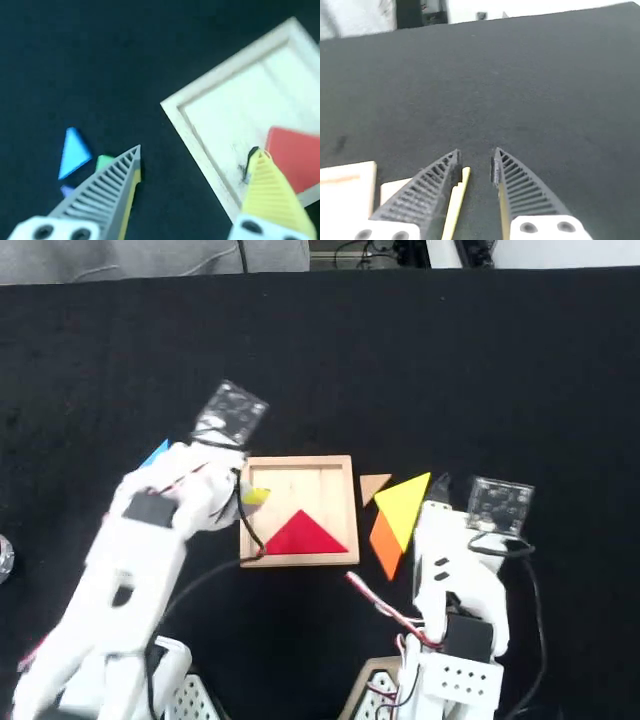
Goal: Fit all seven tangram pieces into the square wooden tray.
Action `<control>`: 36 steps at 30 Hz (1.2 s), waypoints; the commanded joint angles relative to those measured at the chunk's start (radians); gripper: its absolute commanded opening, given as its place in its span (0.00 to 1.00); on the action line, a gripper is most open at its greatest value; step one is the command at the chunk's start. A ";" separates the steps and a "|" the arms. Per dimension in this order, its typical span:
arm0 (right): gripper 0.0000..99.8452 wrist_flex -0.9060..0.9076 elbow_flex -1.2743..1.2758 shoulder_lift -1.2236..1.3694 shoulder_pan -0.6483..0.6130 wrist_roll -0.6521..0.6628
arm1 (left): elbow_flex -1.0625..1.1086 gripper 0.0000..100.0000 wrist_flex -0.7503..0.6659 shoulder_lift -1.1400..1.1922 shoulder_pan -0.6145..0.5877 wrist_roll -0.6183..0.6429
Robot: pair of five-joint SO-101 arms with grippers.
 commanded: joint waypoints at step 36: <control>0.12 0.420 -1.043 1.290 -0.226 0.063 | 0.776 0.33 0.078 -1.033 -0.268 -0.037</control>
